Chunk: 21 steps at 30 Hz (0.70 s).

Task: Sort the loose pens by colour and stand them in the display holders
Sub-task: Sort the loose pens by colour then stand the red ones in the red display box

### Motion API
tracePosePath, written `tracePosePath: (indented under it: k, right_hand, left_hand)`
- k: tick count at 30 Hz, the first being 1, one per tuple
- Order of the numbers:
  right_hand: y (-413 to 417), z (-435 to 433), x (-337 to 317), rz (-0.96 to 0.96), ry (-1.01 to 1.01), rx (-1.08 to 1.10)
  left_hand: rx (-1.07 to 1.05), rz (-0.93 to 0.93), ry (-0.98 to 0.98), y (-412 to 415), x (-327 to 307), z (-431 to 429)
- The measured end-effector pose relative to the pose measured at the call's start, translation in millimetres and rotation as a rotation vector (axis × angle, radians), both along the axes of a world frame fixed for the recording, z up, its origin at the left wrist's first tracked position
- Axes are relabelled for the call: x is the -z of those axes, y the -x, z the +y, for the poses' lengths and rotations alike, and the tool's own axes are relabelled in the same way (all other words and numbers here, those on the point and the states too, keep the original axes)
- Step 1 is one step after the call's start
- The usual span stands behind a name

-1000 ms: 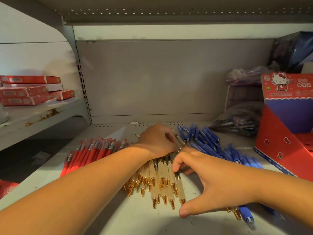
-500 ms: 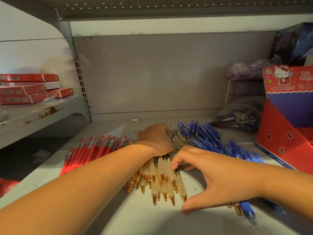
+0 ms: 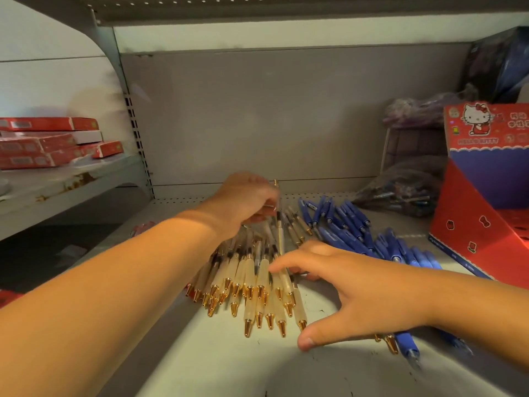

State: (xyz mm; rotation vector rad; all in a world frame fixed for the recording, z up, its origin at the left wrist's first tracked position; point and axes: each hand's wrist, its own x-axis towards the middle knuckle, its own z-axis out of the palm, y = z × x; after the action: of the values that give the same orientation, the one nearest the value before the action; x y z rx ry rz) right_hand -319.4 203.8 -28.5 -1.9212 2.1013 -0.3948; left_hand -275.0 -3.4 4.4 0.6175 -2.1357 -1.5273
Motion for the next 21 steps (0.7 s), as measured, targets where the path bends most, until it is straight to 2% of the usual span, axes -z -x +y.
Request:
tracePosePath:
  k: [2, 6, 9, 11, 15, 18, 21]
  right_hand:
    - [1, 0, 1, 0.009, 0.009, -0.011]
    - [2, -1, 0, 0.018, 0.007, -0.024]
    - [3, -1, 3, 0.025, 0.005, -0.002]
    - [5, -1, 5, 0.016, 0.029, 0.025]
    - [6, -2, 5, 0.045, 0.05, 0.071]
    - [6, -5, 4, 0.1, 0.051, 0.056]
    - [10, -5, 1, 0.024, 0.021, 0.035]
  left_hand:
    - [-0.004, 0.095, -0.135, -1, -5, -5]
    - [-0.027, 0.223, -0.215, -6, -14, -11]
    - [0.011, 0.157, -0.232, -16, -17, -13]
    - [0.067, -0.021, -0.09, -25, -12, -11]
    - [0.076, -0.355, 0.375, -34, 0, 1]
    - [0.052, -0.412, 0.717, -33, 3, 9]
    - [0.082, -0.463, 0.876, -35, 14, 14]
